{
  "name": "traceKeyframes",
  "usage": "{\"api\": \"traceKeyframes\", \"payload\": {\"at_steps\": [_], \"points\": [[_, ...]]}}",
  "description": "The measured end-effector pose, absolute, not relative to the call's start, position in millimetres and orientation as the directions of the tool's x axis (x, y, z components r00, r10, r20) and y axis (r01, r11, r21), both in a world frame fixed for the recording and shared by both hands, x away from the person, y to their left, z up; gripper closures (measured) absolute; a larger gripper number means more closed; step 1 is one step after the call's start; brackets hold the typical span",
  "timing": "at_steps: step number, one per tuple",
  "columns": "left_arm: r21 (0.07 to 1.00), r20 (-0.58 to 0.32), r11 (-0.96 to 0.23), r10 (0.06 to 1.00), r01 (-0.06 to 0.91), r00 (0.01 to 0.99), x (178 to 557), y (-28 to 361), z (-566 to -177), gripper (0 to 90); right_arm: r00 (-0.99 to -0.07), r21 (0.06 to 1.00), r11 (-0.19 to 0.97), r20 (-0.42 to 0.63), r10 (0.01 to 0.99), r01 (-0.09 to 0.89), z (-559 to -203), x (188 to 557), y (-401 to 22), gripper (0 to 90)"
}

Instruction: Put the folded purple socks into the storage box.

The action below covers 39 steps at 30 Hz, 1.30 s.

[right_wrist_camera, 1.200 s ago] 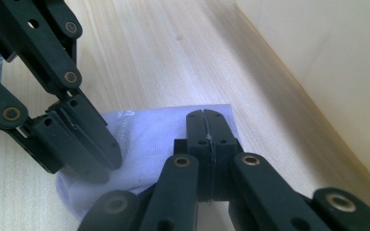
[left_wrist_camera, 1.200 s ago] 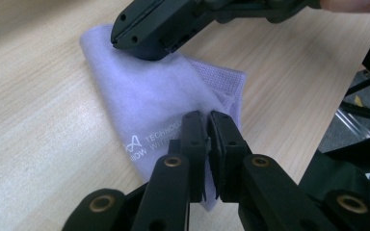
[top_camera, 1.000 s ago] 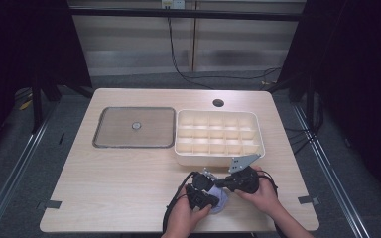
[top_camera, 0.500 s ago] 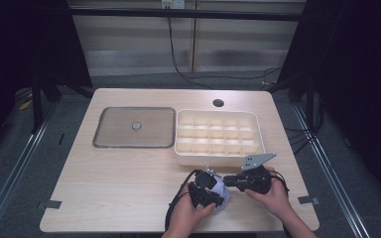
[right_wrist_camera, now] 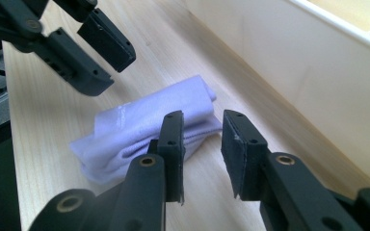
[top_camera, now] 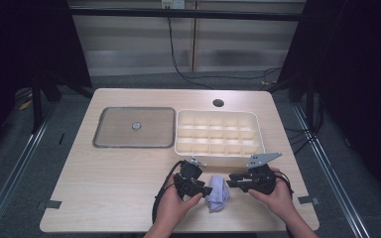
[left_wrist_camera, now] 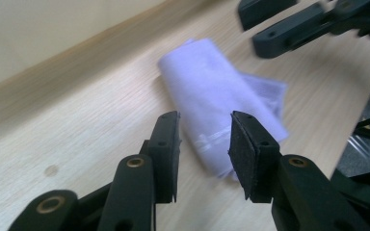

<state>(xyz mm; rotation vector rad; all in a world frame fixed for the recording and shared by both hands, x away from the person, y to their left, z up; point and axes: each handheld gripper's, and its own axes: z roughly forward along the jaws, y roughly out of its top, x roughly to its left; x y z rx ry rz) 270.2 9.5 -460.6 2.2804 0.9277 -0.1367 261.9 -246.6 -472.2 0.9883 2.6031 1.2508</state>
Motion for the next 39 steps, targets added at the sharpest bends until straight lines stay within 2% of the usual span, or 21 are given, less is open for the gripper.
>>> {"api": "traceKeyframes", "payload": {"at_steps": [12, 30, 34, 39], "points": [[0.509, -0.269, -0.566, 0.611, 0.649, 0.744, 277, 15, -475, 65.2, -0.764, 0.713, 0.449, 0.190, 0.616, 0.539, -475, 260, -255, 63.7], [0.522, -0.275, -0.609, 0.543, 0.597, 0.794, 263, -19, -482, 64.8, -0.737, 0.707, 0.427, 0.199, 0.646, 0.564, -476, 262, -265, 59.2], [0.543, -0.264, -0.607, 0.533, 0.581, 0.804, 265, -16, -482, 60.6, -0.728, 0.705, 0.417, 0.206, 0.654, 0.574, -476, 262, -269, 57.4], [0.584, -0.225, -0.579, 0.558, 0.569, 0.799, 270, 10, -481, 52.3, -0.714, 0.701, 0.399, 0.225, 0.663, 0.591, -475, 262, -271, 55.0]]}}
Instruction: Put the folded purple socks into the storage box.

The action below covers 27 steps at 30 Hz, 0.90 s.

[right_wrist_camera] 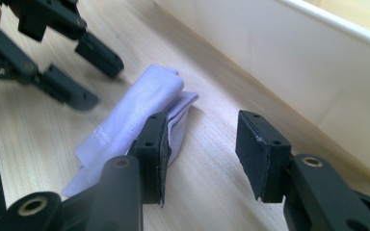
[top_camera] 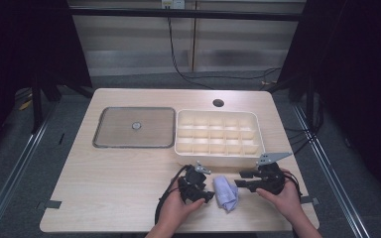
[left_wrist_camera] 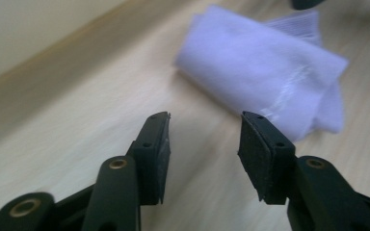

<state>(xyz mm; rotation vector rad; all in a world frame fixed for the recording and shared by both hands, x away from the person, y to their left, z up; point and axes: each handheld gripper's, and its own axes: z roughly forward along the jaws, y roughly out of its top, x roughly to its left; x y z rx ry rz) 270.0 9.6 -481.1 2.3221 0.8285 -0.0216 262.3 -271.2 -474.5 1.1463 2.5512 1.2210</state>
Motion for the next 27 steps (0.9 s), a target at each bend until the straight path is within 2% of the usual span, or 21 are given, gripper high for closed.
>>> {"api": "traceKeyframes", "payload": {"at_steps": [3, 12, 19, 27], "points": [[0.598, -0.200, -0.568, 0.578, 0.566, 0.791, 273, 26, -481, 46.6, -0.710, 0.697, 0.395, 0.233, 0.665, 0.598, -474, 263, -271, 52.7], [0.637, -0.120, -0.553, 0.618, 0.538, 0.777, 277, 67, -484, 37.7, -0.702, 0.683, 0.398, 0.238, 0.672, 0.613, -471, 261, -270, 48.8], [0.680, -0.034, -0.544, 0.646, 0.492, 0.763, 285, 89, -491, 32.8, -0.647, 0.657, 0.330, 0.320, 0.692, 0.678, -469, 261, -276, 44.5], [0.681, -0.009, -0.556, 0.645, 0.476, 0.764, 286, 100, -496, 31.0, -0.619, 0.592, 0.326, 0.400, 0.676, 0.737, -473, 265, -268, 39.6]]}}
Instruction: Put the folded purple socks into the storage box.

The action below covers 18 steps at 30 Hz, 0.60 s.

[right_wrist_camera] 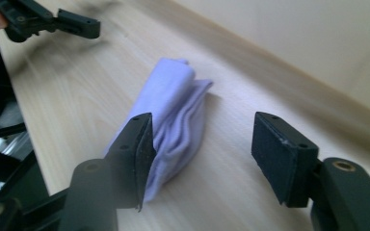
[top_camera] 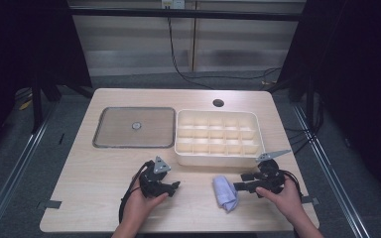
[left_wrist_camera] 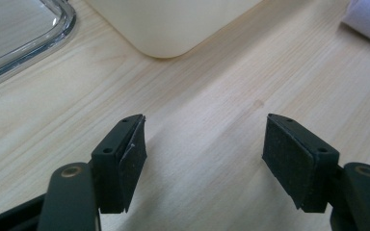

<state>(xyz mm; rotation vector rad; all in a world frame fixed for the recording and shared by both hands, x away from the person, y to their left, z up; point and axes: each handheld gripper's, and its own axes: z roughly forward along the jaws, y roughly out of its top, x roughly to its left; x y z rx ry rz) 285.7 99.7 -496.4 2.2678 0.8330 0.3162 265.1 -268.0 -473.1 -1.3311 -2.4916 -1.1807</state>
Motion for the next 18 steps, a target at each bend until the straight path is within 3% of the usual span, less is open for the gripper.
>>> {"api": "traceKeyframes", "payload": {"at_steps": [18], "points": [[0.729, -0.018, -0.520, 0.635, 0.444, 0.773, 287, 107, -508, 22.8, -0.564, 0.461, 0.352, 0.485, 0.668, 0.814, -476, 273, -252, 35.5]]}}
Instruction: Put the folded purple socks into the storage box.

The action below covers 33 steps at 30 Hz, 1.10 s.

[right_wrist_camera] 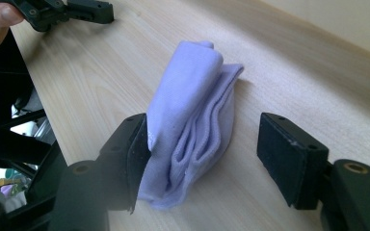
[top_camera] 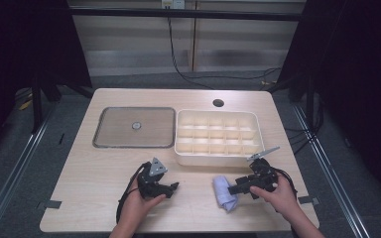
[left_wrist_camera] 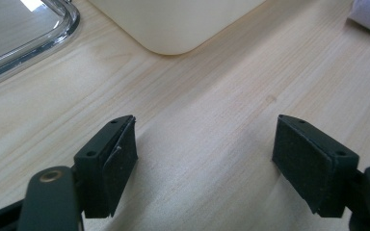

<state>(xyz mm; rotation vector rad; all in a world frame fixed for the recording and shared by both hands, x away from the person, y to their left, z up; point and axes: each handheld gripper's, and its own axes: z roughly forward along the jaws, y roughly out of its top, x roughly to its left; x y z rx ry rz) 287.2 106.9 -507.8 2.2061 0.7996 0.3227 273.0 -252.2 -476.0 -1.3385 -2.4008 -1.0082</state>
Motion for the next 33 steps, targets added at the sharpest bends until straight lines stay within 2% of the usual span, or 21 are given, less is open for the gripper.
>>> {"api": "traceKeyframes", "payload": {"at_steps": [17, 33], "points": [[0.728, -0.014, -0.523, 0.635, 0.443, 0.772, 285, 108, -508, 22.1, -0.514, 0.376, 0.358, 0.514, 0.687, 0.855, -480, 281, -246, 35.2], [0.728, -0.014, -0.522, 0.635, 0.443, 0.772, 285, 108, -508, 22.1, -0.488, 0.350, 0.344, 0.542, 0.685, 0.871, -484, 280, -241, 36.3]]}}
